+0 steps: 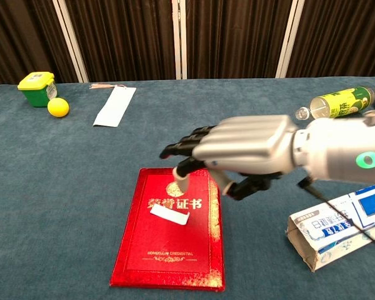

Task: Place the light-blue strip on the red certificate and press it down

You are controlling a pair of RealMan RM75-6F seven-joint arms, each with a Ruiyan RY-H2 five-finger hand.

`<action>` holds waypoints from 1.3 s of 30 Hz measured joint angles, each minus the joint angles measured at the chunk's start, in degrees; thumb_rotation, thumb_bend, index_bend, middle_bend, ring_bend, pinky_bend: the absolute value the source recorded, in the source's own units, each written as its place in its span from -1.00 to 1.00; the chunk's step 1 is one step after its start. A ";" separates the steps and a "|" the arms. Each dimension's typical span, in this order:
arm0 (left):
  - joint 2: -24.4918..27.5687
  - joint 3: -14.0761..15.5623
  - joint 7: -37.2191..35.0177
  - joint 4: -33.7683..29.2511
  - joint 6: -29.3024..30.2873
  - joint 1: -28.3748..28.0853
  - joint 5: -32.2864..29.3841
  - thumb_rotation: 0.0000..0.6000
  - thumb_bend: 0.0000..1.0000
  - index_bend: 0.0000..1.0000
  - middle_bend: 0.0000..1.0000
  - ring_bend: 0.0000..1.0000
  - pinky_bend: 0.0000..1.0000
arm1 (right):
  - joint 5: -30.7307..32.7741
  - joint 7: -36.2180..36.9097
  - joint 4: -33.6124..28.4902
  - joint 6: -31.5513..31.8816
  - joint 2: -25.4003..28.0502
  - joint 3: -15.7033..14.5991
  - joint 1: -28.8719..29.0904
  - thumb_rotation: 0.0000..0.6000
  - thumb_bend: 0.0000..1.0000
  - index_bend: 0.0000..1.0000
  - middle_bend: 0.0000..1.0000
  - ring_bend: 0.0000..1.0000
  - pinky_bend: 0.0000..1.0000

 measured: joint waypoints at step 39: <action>0.38 -2.03 -2.53 0.91 -3.10 0.90 1.22 1.00 -1.00 -1.00 -1.00 -1.00 -1.00 | 13.24 -10.96 5.73 4.56 -6.97 -7.72 6.39 1.00 0.95 -0.24 -1.00 -1.00 -1.00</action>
